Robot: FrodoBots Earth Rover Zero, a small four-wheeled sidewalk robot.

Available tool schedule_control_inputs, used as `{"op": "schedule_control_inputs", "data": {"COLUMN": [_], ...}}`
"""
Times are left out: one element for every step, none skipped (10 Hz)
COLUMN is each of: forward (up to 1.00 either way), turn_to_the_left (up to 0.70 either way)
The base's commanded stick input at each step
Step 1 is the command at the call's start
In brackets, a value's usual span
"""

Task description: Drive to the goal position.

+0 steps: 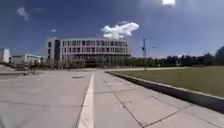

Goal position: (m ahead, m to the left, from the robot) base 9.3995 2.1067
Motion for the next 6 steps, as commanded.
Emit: {"op": "schedule_control_inputs", "data": {"forward": [0.70, 0.70, 0.70, 0.70, 0.70, 0.70], "turn_to_the_left": [0.01, 0.01, 0.01, 0.01, 0.01, 0.01]}}
